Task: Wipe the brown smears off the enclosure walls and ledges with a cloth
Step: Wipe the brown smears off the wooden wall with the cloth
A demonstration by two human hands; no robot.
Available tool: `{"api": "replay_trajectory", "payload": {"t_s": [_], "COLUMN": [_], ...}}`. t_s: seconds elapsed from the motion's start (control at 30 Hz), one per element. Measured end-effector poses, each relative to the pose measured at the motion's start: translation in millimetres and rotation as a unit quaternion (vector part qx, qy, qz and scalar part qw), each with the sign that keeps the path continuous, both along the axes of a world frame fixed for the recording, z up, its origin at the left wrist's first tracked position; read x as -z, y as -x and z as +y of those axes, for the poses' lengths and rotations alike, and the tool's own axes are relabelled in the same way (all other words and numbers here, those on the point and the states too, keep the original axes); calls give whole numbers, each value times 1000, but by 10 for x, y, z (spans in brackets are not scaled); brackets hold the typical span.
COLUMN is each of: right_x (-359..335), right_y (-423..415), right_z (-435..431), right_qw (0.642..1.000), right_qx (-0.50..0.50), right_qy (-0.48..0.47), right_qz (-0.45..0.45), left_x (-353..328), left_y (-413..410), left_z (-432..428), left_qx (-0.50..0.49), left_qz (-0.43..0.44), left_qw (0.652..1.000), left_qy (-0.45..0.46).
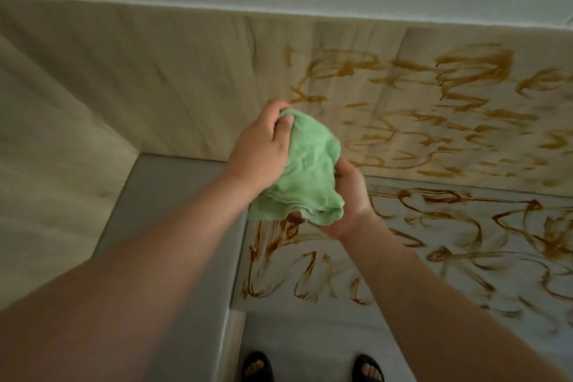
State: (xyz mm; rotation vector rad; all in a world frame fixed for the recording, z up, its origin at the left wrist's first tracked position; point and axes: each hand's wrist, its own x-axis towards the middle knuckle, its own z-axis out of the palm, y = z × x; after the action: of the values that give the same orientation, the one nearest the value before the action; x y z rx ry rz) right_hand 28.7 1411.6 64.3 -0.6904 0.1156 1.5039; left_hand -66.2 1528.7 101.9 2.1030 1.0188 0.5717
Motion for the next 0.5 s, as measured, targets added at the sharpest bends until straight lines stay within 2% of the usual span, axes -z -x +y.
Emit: {"api": "replay_trajectory", "payload": {"t_s": [0.1,0.17,0.23,0.3,0.43,0.47,0.5], "right_x": [95,70,33,-48,-380,-467,-554], "right_y": [122,126,79,13,-161,-172,-170], "right_z": [186,287,379,501,815,890,1001], "right_qw": [999,999,998,992,956,939,907], "right_qx": [-12,12,59,120,238,245,238], "right_qy": [-34,-47,-31,-9,0,-2,11], "right_qz": [9,15,13,-30,-169,-240,-346], "left_x": [146,127,72,6,-119,-134,-158], "left_y": [61,79,58,56,153,170,182], "left_z": [268,403,541,677,907,934,979], "left_qx": [-25,-49,-49,-35,1,9,9], "left_qz": [93,86,50,25,55,64,69], "left_qw": [994,995,997,998,998,996,995], "left_qy": [-52,-31,37,36,-42,-56,-72]}}
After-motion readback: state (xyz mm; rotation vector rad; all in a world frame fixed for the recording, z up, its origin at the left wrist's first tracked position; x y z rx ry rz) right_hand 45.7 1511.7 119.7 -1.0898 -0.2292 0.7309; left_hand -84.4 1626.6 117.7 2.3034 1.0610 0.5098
